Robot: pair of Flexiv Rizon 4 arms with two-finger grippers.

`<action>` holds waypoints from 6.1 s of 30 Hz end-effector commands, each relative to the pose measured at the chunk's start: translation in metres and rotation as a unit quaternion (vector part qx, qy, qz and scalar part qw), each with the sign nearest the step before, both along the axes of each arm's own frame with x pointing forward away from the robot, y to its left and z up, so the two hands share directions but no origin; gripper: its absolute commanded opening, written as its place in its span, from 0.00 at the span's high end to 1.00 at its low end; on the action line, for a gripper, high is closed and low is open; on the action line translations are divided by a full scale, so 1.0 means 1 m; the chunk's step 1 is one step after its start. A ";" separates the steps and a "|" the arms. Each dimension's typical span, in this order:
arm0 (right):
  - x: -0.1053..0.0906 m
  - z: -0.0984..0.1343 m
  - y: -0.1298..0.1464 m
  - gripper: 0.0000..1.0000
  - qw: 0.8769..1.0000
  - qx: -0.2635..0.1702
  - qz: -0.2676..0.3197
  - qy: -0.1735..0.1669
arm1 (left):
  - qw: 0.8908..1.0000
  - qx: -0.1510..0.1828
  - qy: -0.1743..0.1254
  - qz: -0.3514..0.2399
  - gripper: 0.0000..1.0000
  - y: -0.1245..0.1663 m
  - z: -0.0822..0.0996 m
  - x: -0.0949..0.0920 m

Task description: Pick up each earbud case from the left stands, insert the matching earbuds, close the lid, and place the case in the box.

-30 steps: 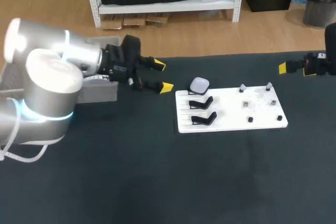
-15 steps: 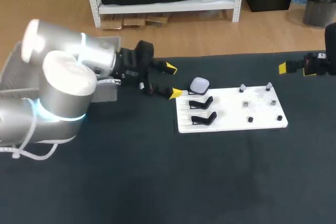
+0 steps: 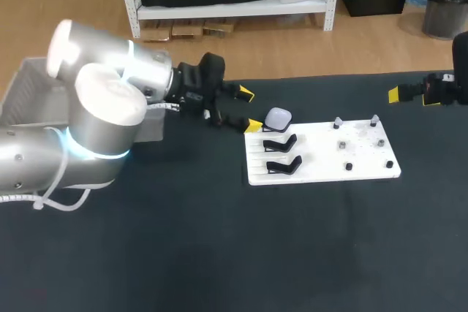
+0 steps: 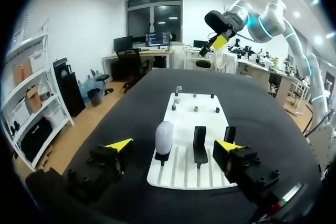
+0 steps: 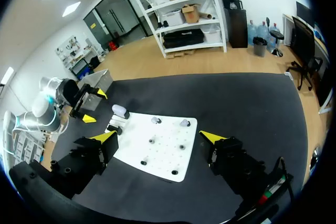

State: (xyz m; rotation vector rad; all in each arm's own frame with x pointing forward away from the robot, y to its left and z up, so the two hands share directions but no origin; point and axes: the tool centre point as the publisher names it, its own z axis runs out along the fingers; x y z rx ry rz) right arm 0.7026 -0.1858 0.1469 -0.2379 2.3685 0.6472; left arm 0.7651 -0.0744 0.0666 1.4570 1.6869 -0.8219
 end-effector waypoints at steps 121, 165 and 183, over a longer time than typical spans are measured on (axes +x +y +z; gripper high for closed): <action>-0.002 -0.024 0.117 0.00 0.993 -0.010 0.102 0.063 | 0.998 -0.053 -0.032 -0.025 1.00 -0.072 0.034 -0.004; 0.021 -0.005 0.106 0.00 0.990 -0.093 0.091 0.049 | 0.994 -0.094 -0.025 -0.050 1.00 -0.085 0.034 -0.042; 0.022 -0.011 0.037 0.00 0.963 -0.257 0.067 0.044 | 0.975 -0.214 -0.036 -0.044 1.00 -0.067 0.085 -0.022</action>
